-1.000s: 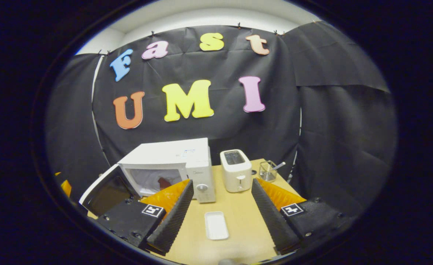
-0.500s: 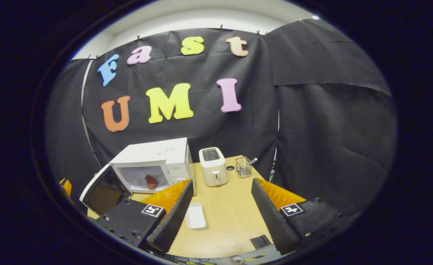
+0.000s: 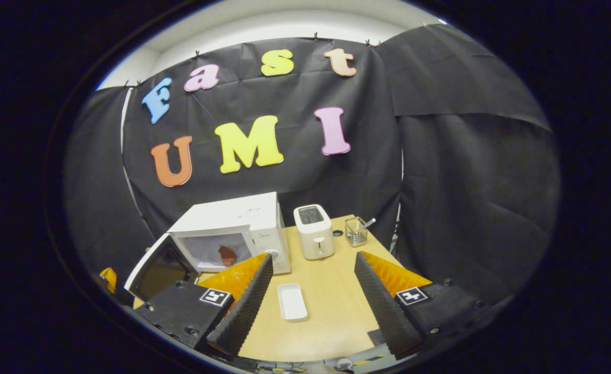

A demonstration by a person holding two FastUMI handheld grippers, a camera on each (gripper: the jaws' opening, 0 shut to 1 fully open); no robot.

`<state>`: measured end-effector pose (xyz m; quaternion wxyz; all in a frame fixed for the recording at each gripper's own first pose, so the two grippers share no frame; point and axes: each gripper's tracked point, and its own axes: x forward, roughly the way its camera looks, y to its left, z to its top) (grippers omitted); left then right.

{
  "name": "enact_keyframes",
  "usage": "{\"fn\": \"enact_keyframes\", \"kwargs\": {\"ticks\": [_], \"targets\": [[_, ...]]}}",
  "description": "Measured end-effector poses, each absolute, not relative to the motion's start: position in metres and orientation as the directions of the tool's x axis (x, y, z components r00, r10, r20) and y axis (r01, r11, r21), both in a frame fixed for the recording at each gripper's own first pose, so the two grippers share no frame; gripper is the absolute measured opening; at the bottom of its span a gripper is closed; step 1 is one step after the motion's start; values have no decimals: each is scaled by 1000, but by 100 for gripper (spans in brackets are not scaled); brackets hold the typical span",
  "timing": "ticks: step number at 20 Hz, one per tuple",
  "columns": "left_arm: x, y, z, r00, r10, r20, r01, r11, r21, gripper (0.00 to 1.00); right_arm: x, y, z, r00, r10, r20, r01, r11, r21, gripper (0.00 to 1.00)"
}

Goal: Open the microwave oven with the left hand, put the food in, and close the microwave oven.

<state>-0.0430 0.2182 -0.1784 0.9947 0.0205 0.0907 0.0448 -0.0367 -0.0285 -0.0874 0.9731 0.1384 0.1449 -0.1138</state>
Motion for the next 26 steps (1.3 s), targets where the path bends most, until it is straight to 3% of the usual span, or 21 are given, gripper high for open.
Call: {"fn": "enact_keyframes", "kwargs": {"ticks": [7, 8, 9, 22, 23, 24, 26], "targets": [[-48, 244, -251, 943, 131, -306, -143, 990, -17, 0, -33, -17, -83, 927, -160, -339, 243, 945, 218, 100], [-48, 241, -257, 939, 127, -318, -139, 990, -14, 0, -32, -15, -82, 928, -155, -339, 235, 950, 207, 91], [-48, 239, -263, 938, 118, -326, -131, 991, -19, 0, -32, -14, -83, 926, -156, -343, 233, 952, 197, 100], [-38, 154, -266, 943, -22, -332, 8, 999, -43, 0, -28, -11, -102, 917, -112, -384, 204, 956, 209, 100], [-37, 142, -267, 942, -34, -334, 19, 999, -47, 0, -27, -17, -105, 916, -118, -384, 210, 956, 207, 91], [-35, 130, -266, 941, -48, -336, 32, 998, -52, 0, -26, -22, -109, 913, -118, -391, 213, 955, 208, 100], [-29, 107, -268, 937, -71, -343, 53, 997, -59, 0, -25, -30, -116, 908, -109, -404, 214, 951, 225, 100]]}}
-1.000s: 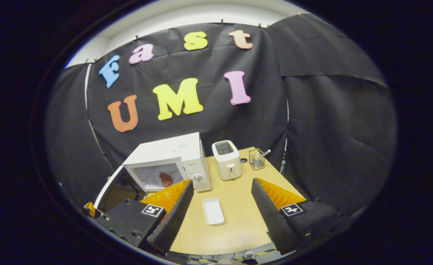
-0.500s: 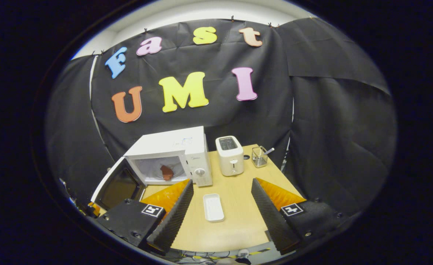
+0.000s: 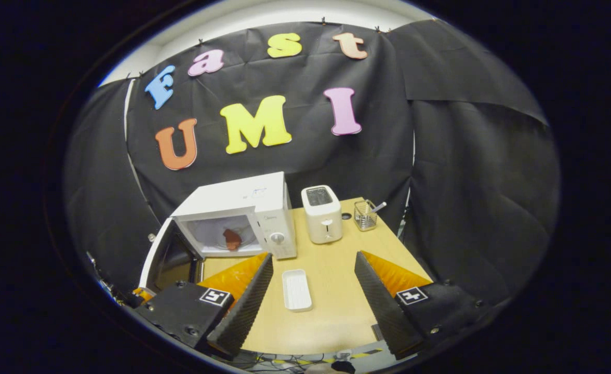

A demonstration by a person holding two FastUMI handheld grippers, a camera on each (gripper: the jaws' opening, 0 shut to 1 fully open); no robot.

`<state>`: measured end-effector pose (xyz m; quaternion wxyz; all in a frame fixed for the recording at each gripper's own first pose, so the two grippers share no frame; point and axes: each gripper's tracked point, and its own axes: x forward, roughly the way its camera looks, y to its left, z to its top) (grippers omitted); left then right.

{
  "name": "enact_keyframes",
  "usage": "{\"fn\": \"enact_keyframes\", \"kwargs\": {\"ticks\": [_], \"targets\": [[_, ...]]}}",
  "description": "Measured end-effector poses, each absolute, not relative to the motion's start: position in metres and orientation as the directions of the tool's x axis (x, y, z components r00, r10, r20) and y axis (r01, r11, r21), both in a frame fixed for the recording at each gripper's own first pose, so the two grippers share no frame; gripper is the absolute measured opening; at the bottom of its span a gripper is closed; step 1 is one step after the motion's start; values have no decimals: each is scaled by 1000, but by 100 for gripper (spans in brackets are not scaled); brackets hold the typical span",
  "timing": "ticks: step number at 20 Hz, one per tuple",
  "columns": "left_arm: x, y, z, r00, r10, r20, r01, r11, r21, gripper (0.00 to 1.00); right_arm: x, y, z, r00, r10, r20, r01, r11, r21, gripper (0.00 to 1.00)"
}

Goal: Open the microwave oven with the left hand, put the food in, and close the microwave oven.

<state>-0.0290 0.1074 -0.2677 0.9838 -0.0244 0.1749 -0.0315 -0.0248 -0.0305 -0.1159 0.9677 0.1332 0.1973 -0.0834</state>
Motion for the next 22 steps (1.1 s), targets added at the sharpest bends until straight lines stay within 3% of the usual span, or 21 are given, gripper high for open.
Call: {"fn": "enact_keyframes", "kwargs": {"ticks": [13, 14, 15, 16, 17, 18, 19, 20, 21, 22], "targets": [[54, -37, -271, 921, -151, -359, 144, 988, -48, 0, 33, -143, -155, 885, -68, -460, 198, 950, 241, 100], [62, -46, -272, 920, -153, -361, 147, 988, -45, 0, 34, -141, -159, 884, -65, -463, 197, 950, 243, 91], [69, -55, -272, 920, -154, -360, 149, 988, -42, 0, 40, -147, -162, 884, -56, -463, 189, 951, 244, 100], [77, -65, -274, 920, -155, -359, 150, 988, -41, 0, 47, -154, -163, 887, -53, -459, 182, 953, 242, 100], [84, -74, -276, 921, -154, -359, 150, 988, -40, 0, 54, -162, -163, 889, -52, -455, 177, 955, 237, 91], [92, -81, -276, 921, -154, -357, 150, 988, -40, 0, 61, -167, -163, 891, -47, -451, 169, 957, 236, 100], [100, -88, -278, 921, -153, -357, 148, 988, -41, 0, 68, -172, -163, 892, -40, -450, 162, 958, 236, 100], [108, -95, -278, 923, -153, -354, 148, 988, -42, 0, 75, -175, -163, 895, -28, -446, 148, 960, 238, 91], [117, -101, -279, 923, -151, -354, 147, 988, -39, 0, 80, -178, -161, 896, -19, -444, 138, 962, 236, 100], [127, -105, -278, 925, -147, -351, 143, 989, -37, 0, 90, -193, -160, 900, -16, -436, 129, 965, 230, 100]]}}
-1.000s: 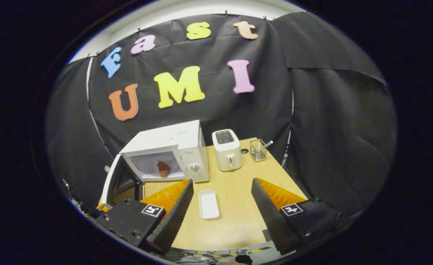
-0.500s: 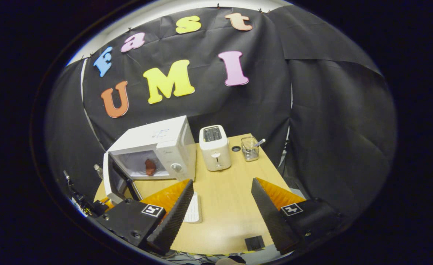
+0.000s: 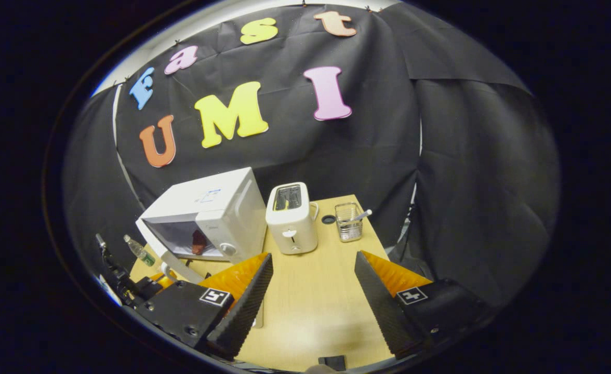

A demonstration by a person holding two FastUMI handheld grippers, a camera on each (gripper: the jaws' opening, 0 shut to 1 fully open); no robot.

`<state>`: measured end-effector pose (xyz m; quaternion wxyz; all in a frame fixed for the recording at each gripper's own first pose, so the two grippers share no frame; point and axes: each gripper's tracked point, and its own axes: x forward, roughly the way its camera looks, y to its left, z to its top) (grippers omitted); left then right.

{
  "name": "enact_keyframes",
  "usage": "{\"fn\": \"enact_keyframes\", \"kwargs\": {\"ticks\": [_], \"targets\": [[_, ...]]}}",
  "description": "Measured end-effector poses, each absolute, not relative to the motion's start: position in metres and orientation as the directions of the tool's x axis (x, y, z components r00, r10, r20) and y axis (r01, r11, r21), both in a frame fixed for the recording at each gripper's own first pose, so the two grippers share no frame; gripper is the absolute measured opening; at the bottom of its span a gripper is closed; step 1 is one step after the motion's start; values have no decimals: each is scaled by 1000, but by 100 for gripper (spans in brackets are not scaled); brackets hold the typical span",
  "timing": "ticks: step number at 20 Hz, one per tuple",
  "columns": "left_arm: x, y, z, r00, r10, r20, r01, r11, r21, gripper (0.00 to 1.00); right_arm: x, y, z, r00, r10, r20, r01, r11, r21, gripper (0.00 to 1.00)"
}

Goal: Open the microwave oven with the left hand, put the food in, and close the microwave oven.

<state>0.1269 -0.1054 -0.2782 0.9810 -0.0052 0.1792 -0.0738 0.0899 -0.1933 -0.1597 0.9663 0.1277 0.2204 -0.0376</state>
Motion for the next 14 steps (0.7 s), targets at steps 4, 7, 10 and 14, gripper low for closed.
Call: {"fn": "enact_keyframes", "kwargs": {"ticks": [4, 7, 10, 14], "targets": [[163, -119, -274, 930, -148, -337, 143, 989, -38, 0, 104, -188, -159, 900, 6, -436, 94, 974, 206, 91], [191, -126, -271, 934, -152, -323, 154, 988, -21, 0, 111, -191, -162, 899, 13, -437, 81, 978, 195, 100], [215, -132, -265, 940, -157, -302, 155, 987, -29, 0, 114, -192, -167, 893, 17, -450, 85, 975, 204, 100], [219, -137, -265, 943, -144, -298, 139, 989, -39, 0, 116, -194, -170, 895, 10, -445, 93, 974, 208, 100]]}}
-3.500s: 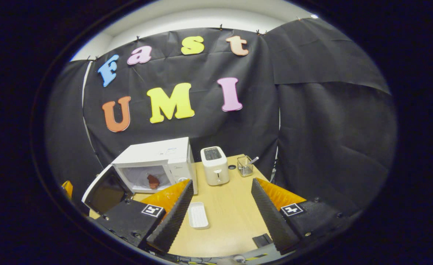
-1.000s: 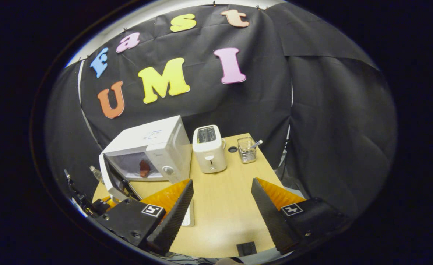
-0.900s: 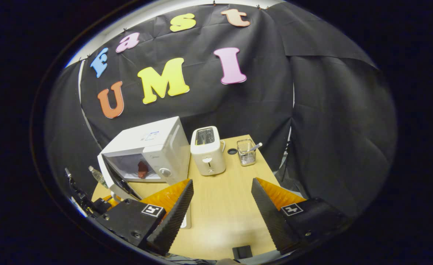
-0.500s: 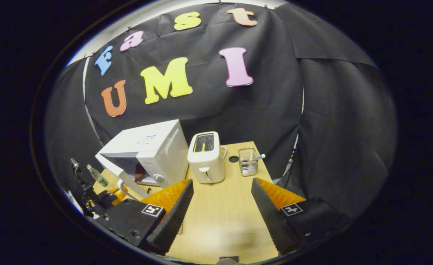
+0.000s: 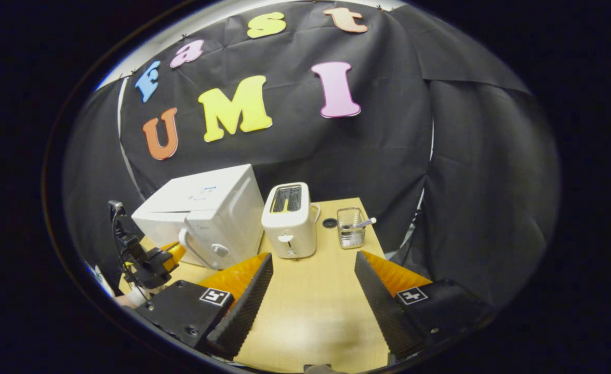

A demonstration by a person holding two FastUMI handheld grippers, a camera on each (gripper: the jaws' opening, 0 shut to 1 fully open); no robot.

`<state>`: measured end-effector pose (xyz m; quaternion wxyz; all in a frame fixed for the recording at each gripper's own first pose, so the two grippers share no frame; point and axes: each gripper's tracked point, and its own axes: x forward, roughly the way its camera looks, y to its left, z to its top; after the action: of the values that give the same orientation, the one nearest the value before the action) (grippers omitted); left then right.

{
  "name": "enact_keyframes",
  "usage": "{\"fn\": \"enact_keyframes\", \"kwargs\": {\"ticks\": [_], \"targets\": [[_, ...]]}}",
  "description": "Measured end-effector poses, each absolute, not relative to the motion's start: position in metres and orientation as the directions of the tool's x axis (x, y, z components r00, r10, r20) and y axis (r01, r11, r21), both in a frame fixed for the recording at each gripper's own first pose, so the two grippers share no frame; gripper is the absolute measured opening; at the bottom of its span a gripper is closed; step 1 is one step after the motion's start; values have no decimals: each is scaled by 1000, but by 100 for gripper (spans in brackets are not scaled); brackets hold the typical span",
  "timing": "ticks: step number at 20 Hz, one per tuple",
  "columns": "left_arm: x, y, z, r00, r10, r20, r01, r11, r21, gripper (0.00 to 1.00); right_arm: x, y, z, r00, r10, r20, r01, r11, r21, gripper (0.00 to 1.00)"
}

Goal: Open the microwave oven with the left hand, put the food in, and close the microwave oven.

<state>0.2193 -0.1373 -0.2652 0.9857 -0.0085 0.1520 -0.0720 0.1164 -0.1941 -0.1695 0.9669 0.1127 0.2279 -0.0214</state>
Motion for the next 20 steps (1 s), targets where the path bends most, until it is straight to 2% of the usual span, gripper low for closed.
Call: {"fn": "enact_keyframes", "kwargs": {"ticks": [8, 11, 12, 13, 15, 16, 17, 19, 20], "targets": [[229, -142, -268, 933, -139, -333, 123, 990, -68, 0, 113, -177, -181, 896, 23, -443, 96, 964, 246, 100], [222, -134, -271, 927, -101, -361, 90, 995, -48, 0, 102, -173, -181, 898, 22, -440, 97, 964, 246, 100], [217, -132, -270, 927, -96, -362, 82, 995, -54, 0, 99, -172, -180, 900, 18, -436, 98, 965, 243, 91], [210, -130, -268, 928, -92, -361, 77, 995, -57, 0, 96, -173, -180, 901, 16, -434, 97, 966, 238, 100], [190, -122, -266, 933, -80, -350, 59, 996, -71, 0, 88, -172, -181, 902, 13, -432, 98, 967, 233, 100], [182, -125, -269, 928, -103, -357, 68, 992, -108, 3, 84, -172, -183, 902, 15, -431, 96, 967, 235, 100], [170, -125, -274, 916, -117, -385, 73, 989, -125, 34, 79, -171, -184, 905, 15, -425, 91, 969, 228, 100], [140, -104, -280, 902, -52, -428, 25, 997, -69, 96, 67, -172, -191, 908, -1, -420, 90, 977, 193, 100], [130, -100, -282, 898, -38, -439, 16, 998, -55, 96, 61, -171, -194, 909, -10, -417, 93, 979, 180, 100]]}}
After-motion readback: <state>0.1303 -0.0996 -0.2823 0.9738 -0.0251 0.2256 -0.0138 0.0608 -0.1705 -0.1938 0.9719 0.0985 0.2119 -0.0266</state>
